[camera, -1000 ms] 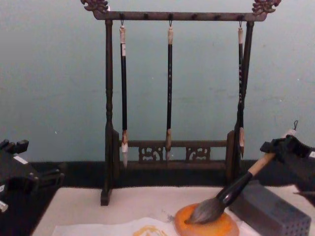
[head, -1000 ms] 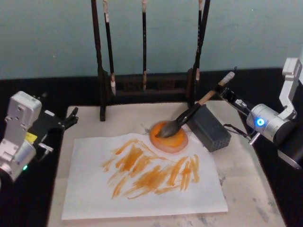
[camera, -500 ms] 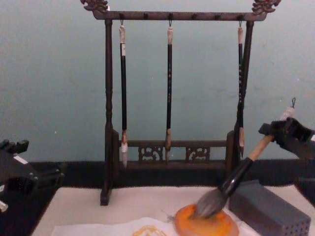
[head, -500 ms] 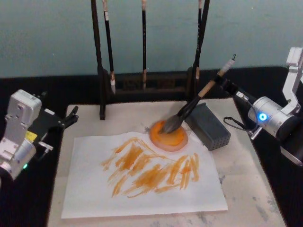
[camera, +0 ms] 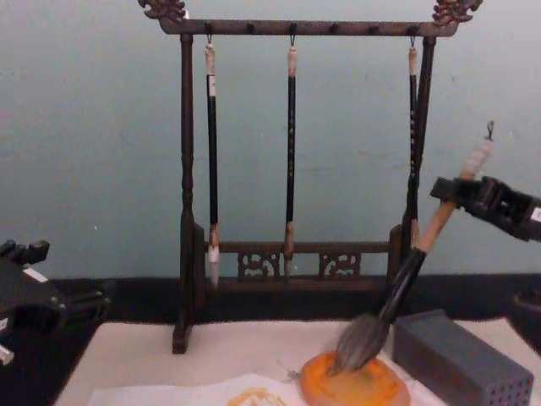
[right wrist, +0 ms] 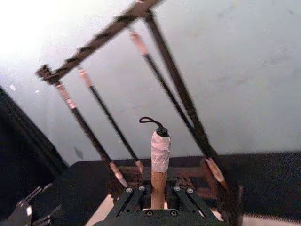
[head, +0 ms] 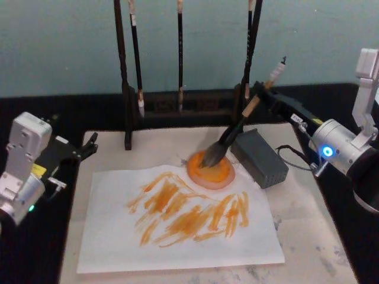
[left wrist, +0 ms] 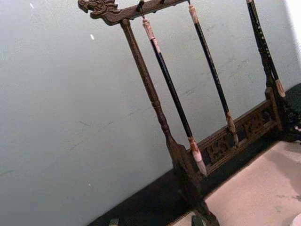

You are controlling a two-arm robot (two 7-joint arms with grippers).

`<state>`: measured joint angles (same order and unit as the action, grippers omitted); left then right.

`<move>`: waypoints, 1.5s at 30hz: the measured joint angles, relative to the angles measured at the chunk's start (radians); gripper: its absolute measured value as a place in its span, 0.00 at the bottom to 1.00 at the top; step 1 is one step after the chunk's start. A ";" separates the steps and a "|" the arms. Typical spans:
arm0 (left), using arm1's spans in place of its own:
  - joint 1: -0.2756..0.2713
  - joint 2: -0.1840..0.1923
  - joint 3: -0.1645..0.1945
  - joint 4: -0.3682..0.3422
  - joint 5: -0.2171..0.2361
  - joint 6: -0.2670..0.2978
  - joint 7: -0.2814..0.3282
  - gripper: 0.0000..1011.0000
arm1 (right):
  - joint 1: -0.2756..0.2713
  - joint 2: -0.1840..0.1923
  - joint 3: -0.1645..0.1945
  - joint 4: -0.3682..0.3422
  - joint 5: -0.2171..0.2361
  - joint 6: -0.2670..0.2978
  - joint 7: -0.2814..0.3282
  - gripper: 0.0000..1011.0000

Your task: Pick up the brush from the inkstone, write on the paper, then place the brush back to its original position.

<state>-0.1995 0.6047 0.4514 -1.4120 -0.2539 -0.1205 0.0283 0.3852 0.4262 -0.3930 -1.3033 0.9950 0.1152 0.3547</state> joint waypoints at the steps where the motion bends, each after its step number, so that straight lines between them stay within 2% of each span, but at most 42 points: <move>1: 0.000 0.000 0.000 0.000 0.000 0.000 0.000 0.99 | -0.010 0.008 -0.003 -0.021 -0.020 -0.017 0.005 0.17; 3: 0.000 0.000 0.000 0.000 0.000 0.000 0.000 0.99 | -0.020 0.015 -0.005 -0.042 -0.038 -0.033 0.007 0.17; 7: 0.000 0.000 0.000 0.000 0.000 0.000 0.000 0.99 | -0.051 0.037 -0.011 -0.097 -0.111 -0.090 0.010 0.17; 12: 0.000 0.000 0.000 0.000 0.000 0.000 0.000 0.99 | -0.085 0.061 -0.010 -0.145 -0.172 -0.138 0.014 0.17; 20: 0.000 0.000 0.000 0.000 0.000 0.000 0.000 0.99 | -0.162 0.112 0.016 -0.243 -0.273 -0.214 -0.006 0.17; 23: 0.000 0.000 0.000 0.000 0.000 0.000 0.000 0.99 | -0.178 0.122 0.021 -0.260 -0.291 -0.226 -0.011 0.17; 26: 0.000 0.000 0.000 0.000 0.000 0.000 0.000 0.99 | -0.225 0.147 0.033 -0.308 -0.357 -0.260 -0.037 0.17; 29: 0.000 0.000 0.000 0.000 0.000 0.000 0.000 0.99 | -0.250 0.155 0.038 -0.327 -0.403 -0.275 -0.060 0.17; 35: 0.000 0.000 0.000 0.000 0.000 0.000 0.000 0.99 | -0.288 0.162 0.044 -0.352 -0.463 -0.288 -0.085 0.17; 41: 0.000 0.000 0.000 0.000 0.000 0.000 0.000 0.99 | -0.308 0.165 0.046 -0.363 -0.494 -0.315 -0.064 0.17; 45: 0.000 0.000 0.000 0.000 0.000 0.000 0.000 0.99 | -0.318 0.167 0.044 -0.367 -0.536 -0.347 -0.049 0.17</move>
<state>-0.1995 0.6047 0.4514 -1.4120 -0.2539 -0.1205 0.0283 0.0672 0.5930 -0.3487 -1.6706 0.4589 -0.2319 0.3061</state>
